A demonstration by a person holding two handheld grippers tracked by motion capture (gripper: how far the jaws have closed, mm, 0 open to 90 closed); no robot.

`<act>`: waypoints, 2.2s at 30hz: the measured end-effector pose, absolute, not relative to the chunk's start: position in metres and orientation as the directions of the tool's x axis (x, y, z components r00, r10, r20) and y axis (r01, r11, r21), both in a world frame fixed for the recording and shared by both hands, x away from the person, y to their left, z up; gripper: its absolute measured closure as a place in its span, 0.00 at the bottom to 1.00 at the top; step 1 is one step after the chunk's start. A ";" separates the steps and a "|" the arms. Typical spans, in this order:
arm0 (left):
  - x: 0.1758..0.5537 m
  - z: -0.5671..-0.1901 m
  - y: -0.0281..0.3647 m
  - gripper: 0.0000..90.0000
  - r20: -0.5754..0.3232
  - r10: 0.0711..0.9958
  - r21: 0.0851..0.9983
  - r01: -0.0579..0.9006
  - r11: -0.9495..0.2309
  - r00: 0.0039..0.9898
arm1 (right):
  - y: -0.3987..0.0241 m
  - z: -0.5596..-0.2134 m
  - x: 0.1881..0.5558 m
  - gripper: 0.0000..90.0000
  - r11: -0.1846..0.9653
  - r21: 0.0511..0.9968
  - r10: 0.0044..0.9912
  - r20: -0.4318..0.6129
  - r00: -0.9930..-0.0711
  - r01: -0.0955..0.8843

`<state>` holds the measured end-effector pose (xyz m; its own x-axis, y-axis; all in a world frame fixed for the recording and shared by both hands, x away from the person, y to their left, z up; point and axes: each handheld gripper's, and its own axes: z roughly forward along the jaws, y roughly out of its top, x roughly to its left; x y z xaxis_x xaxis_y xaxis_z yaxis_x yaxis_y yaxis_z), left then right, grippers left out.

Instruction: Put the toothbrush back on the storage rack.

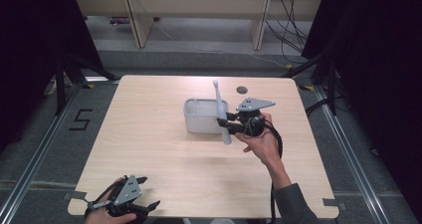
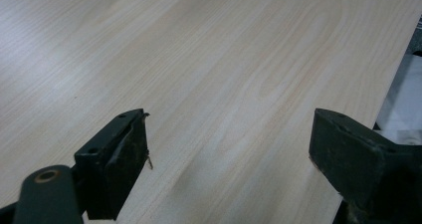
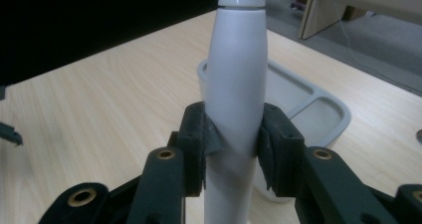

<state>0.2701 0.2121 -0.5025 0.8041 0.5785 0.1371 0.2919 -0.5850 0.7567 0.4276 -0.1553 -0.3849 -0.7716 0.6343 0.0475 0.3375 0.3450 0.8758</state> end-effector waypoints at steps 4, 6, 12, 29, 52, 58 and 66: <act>0.271 -0.504 0.213 0.17 0.132 0.575 0.753 0.296 -0.588 0.807 | -0.162 -0.381 0.429 0.74 0.328 0.884 0.645 0.048 -0.763 0.333; 0.271 -0.505 0.212 0.17 0.131 0.578 0.762 0.291 -0.579 0.805 | -0.164 -0.379 0.430 0.74 0.311 0.892 0.657 0.047 -0.752 0.327; 0.271 -0.505 0.213 0.17 0.130 0.581 0.764 0.292 -0.575 0.803 | -0.167 -0.376 0.435 0.74 0.277 0.905 0.678 0.053 -0.733 0.322; 0.271 -0.505 0.213 0.17 0.127 0.582 0.764 0.295 -0.574 0.803 | -0.159 -0.353 0.460 0.74 0.236 0.937 0.701 0.020 -0.713 0.258; 0.271 -0.505 0.213 0.17 0.129 0.579 0.763 0.293 -0.577 0.805 | -0.150 -0.354 0.485 0.74 0.173 0.946 0.756 0.050 -0.653 0.273; 0.271 -0.505 0.213 0.17 0.127 0.580 0.764 0.294 -0.575 0.804 | -0.151 -0.359 0.494 0.74 0.155 0.948 0.756 0.069 -0.651 0.280; 0.270 -0.504 0.213 0.17 0.126 0.572 0.750 0.299 -0.590 0.810 | -0.149 -0.365 0.501 0.74 0.144 0.950 0.774 0.065 -0.630 0.276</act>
